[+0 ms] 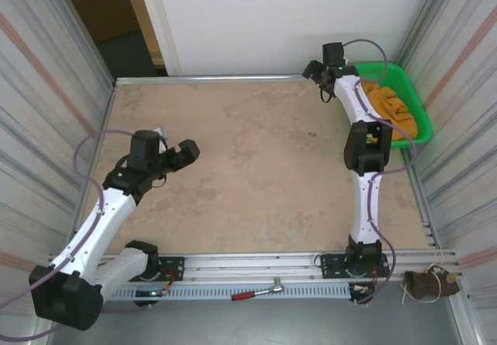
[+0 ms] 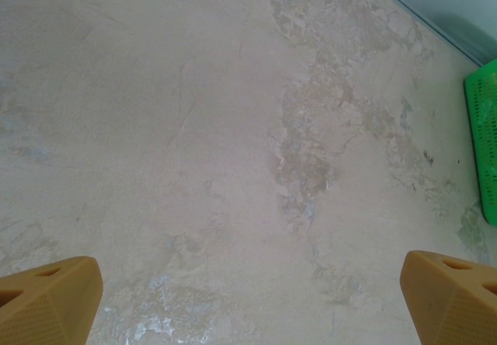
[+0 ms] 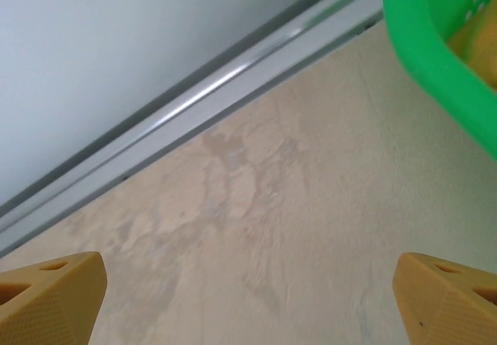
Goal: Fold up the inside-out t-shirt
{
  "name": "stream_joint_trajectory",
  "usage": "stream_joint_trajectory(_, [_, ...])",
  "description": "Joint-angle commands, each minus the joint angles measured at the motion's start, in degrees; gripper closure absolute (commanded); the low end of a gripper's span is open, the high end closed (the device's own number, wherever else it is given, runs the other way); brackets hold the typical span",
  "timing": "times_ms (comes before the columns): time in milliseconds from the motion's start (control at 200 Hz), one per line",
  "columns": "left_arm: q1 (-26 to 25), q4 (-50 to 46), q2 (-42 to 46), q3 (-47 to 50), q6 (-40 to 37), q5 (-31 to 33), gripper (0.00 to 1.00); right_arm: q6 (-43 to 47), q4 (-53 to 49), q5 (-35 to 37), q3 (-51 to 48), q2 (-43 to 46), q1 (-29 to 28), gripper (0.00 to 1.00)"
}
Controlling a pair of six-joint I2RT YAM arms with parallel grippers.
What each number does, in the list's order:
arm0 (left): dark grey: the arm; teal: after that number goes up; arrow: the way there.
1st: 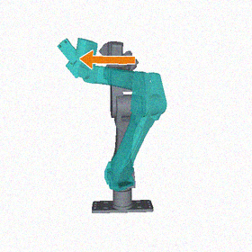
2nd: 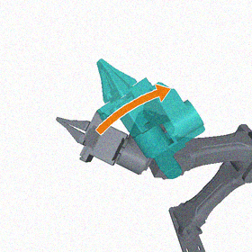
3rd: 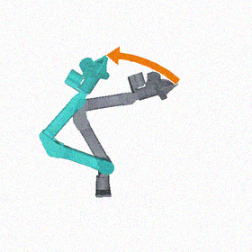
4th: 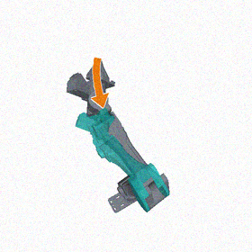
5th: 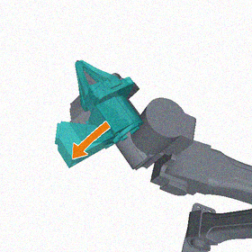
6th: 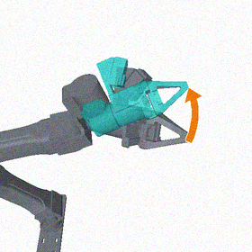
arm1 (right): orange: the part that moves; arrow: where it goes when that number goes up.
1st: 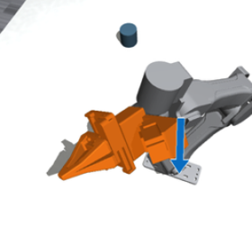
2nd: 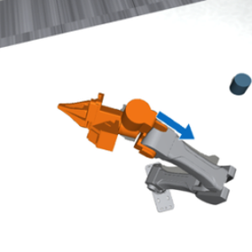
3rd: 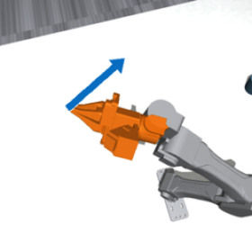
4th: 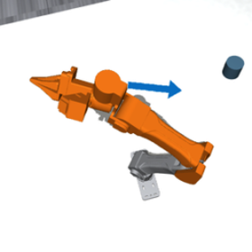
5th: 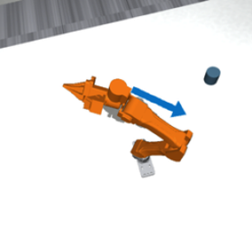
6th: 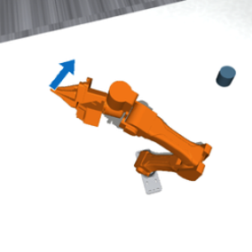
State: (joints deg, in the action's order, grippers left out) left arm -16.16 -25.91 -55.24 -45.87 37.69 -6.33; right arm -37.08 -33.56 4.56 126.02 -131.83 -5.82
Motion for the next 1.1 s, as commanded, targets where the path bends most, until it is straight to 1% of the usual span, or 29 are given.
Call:
stream_joint_trajectory(0, [-1.1,-0.3,0.3,-0.1,-0.8,1.0,0.01,1.1,-2.8,1.3,-1.6,10.4,5.5,0.05])
stream_joint_trajectory(80, [-2.0,-0.5,1.0,0.2,-0.7,1.4,0.01,1.1,-7.9,4.1,-2.5,11.2,9.8,0.03])
stream_joint_trajectory(160, [-2.6,-0.5,2.1,0.9,-0.2,1.8,0.01,2.3,-12.6,8.9,-3.5,11.3,13.1,0.01])
stream_joint_trajectory(351, [-3.4,-0.9,4.7,2.7,1.0,1.9,0.01,4.6,-17.6,13.7,-6.8,9.2,16.5,0.01])
stream_joint_trajectory(466, [-3.6,-1.3,6.3,3.2,1.8,2.1,0.01,5.6,-18.7,13.4,-7.6,5.4,17.6,0.01])
stream_joint_trajectory(551, [-3.7,-1.5,7.2,2.8,1.8,2.3,0.01,7.1,-19.6,9.3,-5.6,1.0,18.2,0.00])
stream_joint_trajectory(566, [-3.8,-1.6,7.3,2.8,1.8,2.4,0.01,7.2,-20.2,8.5,-4.9,0.2,18.3,0.01])
stream_joint_trajectory(606, [-3.8,-1.6,7.3,2.5,1.6,2.3,0.01,7.7,-21.5,5.9,-2.8,-2.0,18.6,0.06])
stream_joint_trajectory(626, [-3.8,-1.7,7.4,2.3,1.5,2.4,0.01,7.8,-22.3,4.6,-1.7,-2.8,18.7,0.15])
stream_joint_trajectory(676, [-3.8,-2.0,7.3,2.0,1.4,2.4,0.01,7.7,-24.5,2.2,1.0,-3.9,19.2,0.50])
stream_joint_trajectory(751, [-4.0,-2.0,7.5,1.6,1.5,2.2,0.01,7.1,-24.0,0.0,1.3,-1.4,19.7,0.96])
stream_joint_trajectory(761, [-4.0,-2.0,7.6,1.6,1.5,2.1,0.01,7.0,-23.8,-0.3,1.2,-0.6,19.8,1.00])
stream_joint_trajectory(832, [-4.1,-1.7,7.6,1.8,1.4,2.1,0.01,6.3,-21.2,-2.0,0.2,5.5,20.0,1.00])
stream_joint_trajectory(952, [-4.2,-0.9,7.3,2.3,1.1,1.9,0.01,4.6,-13.8,-5.5,-2.3,19.1,19.2,1.00])
stream_joint_trajectory(1042, [-4.2,-0.7,6.7,2.4,0.4,1.9,0.01,3.2,-10.2,-10.9,-0.7,26.9,17.3,1.00])
stream_joint_trajectory(1097, [-4.2,-0.3,6.4,2.5,0.1,2.1,0.01,2.4,-8.7,-15.1,1.6,30.4,14.9,1.00])
